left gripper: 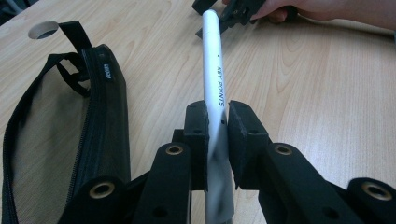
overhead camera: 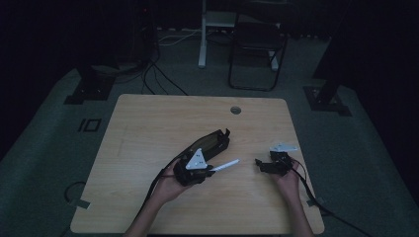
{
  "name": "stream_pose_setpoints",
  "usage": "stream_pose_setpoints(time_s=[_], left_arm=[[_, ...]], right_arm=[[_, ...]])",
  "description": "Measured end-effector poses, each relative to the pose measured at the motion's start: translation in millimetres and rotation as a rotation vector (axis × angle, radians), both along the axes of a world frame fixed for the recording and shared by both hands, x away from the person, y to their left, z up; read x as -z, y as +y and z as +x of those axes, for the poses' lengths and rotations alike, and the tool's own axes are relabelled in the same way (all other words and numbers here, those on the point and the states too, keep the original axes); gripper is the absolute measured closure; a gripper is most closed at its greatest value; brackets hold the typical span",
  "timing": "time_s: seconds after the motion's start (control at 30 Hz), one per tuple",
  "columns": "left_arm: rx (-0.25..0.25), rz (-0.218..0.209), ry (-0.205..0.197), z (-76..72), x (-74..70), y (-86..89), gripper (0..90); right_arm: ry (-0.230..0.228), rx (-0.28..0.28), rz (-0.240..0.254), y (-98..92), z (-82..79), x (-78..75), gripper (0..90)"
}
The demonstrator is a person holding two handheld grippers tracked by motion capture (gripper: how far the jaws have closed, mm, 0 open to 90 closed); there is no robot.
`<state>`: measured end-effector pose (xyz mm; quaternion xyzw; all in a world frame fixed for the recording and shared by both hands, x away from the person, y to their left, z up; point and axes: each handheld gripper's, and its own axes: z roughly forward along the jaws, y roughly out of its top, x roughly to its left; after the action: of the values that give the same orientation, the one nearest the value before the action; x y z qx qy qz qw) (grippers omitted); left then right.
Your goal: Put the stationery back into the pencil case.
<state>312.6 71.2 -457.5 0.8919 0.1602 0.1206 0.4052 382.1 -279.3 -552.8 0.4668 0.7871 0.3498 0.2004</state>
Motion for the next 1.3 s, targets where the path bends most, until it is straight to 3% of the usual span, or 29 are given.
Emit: stream_pose_setpoints(time_s=[1.3], left_arm=[[-0.032, -0.029, -0.020, 7.9, -22.4, 23.7, 78.9]], right_arm=[[0.000, 0.000, 0.000, 0.0, 0.0, 0.0, 21.4]])
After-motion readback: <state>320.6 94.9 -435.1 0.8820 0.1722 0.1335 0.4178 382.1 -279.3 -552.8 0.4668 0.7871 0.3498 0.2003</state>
